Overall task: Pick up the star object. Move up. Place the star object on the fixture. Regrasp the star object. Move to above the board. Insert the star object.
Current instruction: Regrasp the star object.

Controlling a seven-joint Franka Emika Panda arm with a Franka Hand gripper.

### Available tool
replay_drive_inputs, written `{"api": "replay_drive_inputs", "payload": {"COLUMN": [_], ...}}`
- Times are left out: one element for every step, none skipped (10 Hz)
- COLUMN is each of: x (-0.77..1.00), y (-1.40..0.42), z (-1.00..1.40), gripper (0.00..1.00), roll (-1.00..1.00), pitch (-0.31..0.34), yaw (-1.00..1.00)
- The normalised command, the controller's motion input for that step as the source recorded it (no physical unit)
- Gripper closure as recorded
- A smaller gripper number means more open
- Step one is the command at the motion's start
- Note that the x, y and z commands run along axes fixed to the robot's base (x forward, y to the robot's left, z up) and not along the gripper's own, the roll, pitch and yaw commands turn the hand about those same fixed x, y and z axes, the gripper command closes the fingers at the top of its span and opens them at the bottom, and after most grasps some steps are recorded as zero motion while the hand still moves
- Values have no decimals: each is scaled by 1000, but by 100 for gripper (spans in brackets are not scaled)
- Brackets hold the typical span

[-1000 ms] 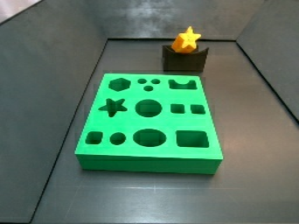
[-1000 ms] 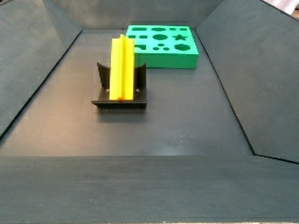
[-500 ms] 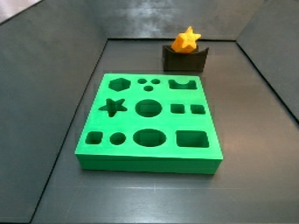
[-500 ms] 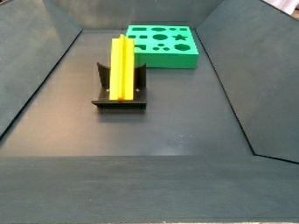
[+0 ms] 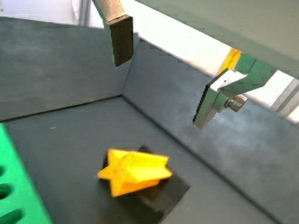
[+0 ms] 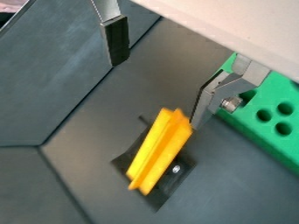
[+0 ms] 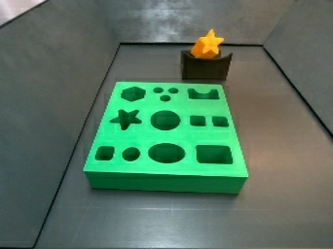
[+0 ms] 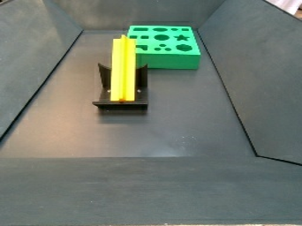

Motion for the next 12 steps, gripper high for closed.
{"api": "replay_drive_inputs", "payload": {"x": [98, 103, 106, 106, 109, 116, 115, 113, 105, 90, 88, 37], "y": [-42, -41, -43, -48, -50, -52, -55, -53, -41, -42, -48, 45], "z": [-2, -4, -8, -5, -9, -8, -6, -9, 2, -4, -7, -1000], "gripper": [0, 0, 0, 0, 0, 0, 0, 0, 0, 0, 0, 0], "roll": [1000, 1000, 1000, 1000, 975, 731, 611, 376, 261, 196, 184, 141], "pitch": [168, 189, 210, 242, 256, 211, 186, 130, 87, 28, 7, -8], "yaw": [82, 101, 127, 174, 223, 251, 262, 268, 265, 249, 238, 243]}}
